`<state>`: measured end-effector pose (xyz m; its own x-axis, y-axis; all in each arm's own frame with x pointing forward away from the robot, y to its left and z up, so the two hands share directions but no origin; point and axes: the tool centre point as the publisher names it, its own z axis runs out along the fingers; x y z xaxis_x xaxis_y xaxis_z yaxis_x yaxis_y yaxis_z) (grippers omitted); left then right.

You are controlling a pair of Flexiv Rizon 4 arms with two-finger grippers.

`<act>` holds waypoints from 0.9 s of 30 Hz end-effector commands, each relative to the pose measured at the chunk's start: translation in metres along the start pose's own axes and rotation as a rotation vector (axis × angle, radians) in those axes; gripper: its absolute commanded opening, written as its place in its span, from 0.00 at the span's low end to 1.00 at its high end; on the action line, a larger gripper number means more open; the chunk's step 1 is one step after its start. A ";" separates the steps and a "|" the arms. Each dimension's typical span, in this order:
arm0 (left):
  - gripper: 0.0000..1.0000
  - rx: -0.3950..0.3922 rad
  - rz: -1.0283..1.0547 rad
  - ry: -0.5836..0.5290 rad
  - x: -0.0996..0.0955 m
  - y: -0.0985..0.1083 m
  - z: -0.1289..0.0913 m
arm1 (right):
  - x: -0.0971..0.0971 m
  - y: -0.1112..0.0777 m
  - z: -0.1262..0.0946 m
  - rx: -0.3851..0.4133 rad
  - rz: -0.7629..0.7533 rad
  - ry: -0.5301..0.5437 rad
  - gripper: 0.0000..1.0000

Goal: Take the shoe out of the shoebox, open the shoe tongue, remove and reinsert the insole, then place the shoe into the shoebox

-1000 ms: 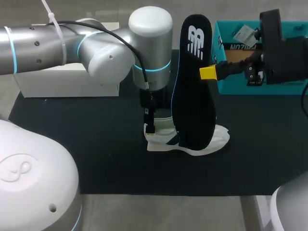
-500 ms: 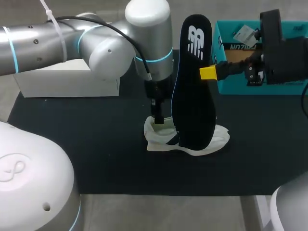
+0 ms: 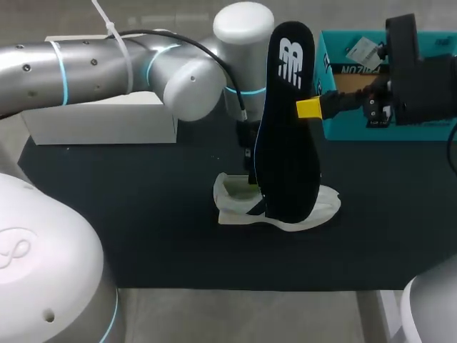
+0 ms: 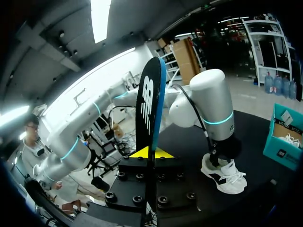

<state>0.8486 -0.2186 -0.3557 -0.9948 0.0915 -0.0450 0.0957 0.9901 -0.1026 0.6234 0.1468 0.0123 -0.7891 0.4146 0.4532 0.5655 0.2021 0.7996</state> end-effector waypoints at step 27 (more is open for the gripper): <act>0.00 0.001 0.010 0.008 -0.002 -0.015 0.024 | -0.001 0.003 0.004 0.004 0.001 0.002 0.00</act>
<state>0.8488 -0.2350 -0.3768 -0.9942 0.1010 -0.0378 0.1044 0.9892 -0.1029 0.6234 0.1468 0.0123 -0.7891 0.4146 0.4533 0.5655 0.2020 0.7996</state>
